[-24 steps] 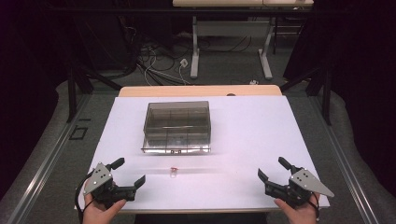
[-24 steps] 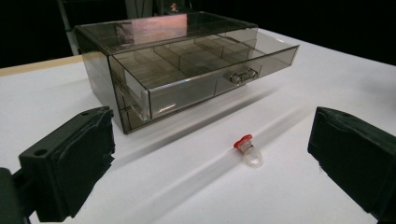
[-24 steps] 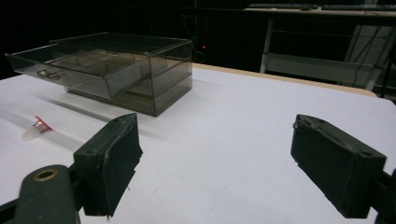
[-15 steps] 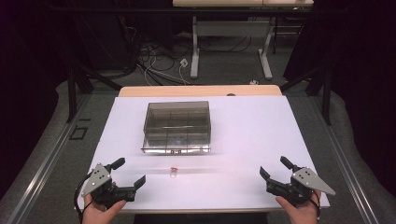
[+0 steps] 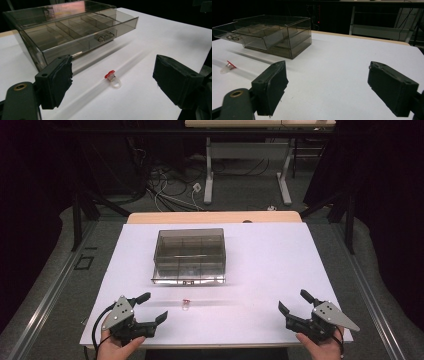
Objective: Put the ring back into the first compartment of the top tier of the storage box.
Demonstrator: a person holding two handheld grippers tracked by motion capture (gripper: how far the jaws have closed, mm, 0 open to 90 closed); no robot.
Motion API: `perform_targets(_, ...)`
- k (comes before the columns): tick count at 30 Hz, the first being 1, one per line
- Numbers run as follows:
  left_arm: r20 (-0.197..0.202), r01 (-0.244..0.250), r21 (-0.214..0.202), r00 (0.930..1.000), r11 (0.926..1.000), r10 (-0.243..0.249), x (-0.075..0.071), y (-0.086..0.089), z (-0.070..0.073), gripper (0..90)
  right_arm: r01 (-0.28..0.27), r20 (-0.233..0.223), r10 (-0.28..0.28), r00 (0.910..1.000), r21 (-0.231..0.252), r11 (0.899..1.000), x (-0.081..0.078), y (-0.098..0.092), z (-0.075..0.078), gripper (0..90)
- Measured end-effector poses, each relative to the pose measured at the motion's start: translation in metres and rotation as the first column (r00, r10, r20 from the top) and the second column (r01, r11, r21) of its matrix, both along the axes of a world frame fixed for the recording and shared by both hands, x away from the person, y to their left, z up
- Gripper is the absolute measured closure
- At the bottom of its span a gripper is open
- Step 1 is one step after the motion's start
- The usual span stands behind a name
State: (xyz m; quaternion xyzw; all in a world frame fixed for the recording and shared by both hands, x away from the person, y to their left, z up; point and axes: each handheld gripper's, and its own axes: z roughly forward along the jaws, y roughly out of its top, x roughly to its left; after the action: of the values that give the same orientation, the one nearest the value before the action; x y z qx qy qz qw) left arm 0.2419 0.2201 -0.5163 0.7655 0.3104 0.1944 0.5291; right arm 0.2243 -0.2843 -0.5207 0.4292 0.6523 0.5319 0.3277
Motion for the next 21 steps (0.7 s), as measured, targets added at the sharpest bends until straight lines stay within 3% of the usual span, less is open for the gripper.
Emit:
perform_targets(6,-0.038,0.044,0.067,0.9984,0.9968,-0.041,0.001,-0.012,-0.003,20.7,0.008,-0.009,-0.008,0.9999,0.006,1.000,-0.001,-0.001,0.000,15.1)
perform_targets(15,-0.110,0.044,0.083,0.9934,0.9956,-0.035,0.007,-0.025,-0.010,24.1,0.000,-0.014,0.001,0.9999,0.008,1.000,-0.001,-0.001,0.000,15.0)
perform_targets(21,-0.116,0.035,0.123,0.9930,0.9917,-0.021,0.012,-0.032,-0.014,26.3,-0.005,-0.017,0.005,0.9998,0.011,1.000,-0.001,-0.001,0.000,15.1)
